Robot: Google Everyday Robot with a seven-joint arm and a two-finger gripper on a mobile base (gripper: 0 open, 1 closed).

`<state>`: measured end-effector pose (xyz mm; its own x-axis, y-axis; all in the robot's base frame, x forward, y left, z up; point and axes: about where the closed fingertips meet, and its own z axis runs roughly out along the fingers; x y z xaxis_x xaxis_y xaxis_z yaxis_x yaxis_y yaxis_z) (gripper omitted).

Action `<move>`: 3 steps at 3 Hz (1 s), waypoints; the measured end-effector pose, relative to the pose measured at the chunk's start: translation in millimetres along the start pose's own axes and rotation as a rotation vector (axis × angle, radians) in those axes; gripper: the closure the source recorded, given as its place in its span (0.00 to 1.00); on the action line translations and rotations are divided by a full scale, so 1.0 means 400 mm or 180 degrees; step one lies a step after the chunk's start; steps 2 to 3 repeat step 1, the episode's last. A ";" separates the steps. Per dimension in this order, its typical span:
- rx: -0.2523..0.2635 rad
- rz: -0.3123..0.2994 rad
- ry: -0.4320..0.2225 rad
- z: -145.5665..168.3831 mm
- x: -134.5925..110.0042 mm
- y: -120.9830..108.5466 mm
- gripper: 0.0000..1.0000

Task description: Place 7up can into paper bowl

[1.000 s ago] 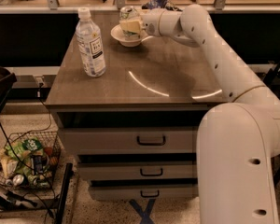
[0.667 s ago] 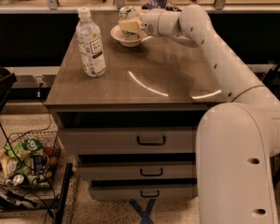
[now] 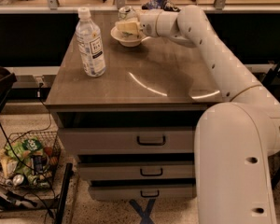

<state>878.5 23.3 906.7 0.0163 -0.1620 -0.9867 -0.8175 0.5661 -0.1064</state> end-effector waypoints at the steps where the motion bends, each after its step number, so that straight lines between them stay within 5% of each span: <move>1: -0.0009 0.0002 0.0000 0.005 0.001 0.004 0.00; 3: -0.0009 0.0002 0.0000 0.005 0.001 0.004 0.00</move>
Offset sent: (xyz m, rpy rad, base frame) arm 0.0000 0.0000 0.0000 0.0000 0.0000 0.0000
